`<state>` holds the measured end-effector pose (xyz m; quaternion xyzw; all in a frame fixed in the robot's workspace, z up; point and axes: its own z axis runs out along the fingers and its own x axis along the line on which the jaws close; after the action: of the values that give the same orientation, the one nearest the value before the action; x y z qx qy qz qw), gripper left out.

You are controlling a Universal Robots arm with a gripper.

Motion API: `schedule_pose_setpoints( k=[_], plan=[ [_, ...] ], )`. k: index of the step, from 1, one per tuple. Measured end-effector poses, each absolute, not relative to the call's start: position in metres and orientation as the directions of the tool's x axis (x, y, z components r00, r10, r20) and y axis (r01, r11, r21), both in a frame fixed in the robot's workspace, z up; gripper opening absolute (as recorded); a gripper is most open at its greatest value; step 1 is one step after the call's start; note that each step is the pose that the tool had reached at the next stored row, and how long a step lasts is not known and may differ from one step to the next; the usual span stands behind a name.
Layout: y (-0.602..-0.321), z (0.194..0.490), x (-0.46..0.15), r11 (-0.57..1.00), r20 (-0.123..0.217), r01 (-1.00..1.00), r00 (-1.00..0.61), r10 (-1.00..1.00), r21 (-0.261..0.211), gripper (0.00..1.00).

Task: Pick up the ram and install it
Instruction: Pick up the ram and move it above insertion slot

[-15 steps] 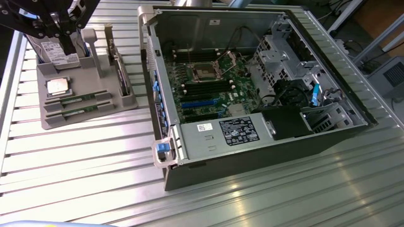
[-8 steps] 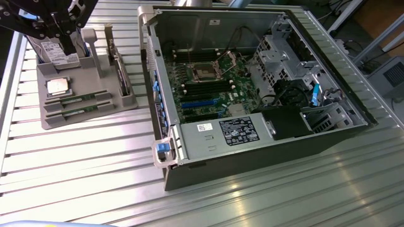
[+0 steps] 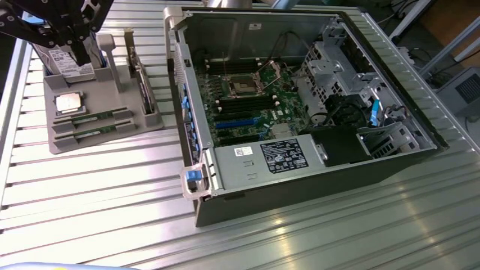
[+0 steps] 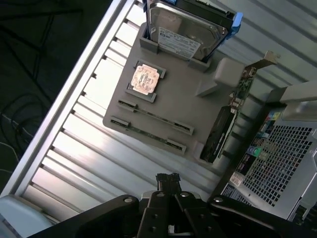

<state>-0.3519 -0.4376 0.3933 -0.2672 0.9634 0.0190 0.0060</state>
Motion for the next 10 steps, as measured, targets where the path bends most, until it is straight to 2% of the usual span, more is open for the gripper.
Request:
schedule_pose_setpoints(
  k=[10],
  plan=[
    [-0.4376,0.3933,-0.3519,0.79,-0.021,-0.612,-0.791,-0.612,0.032,0.11]
  ],
)
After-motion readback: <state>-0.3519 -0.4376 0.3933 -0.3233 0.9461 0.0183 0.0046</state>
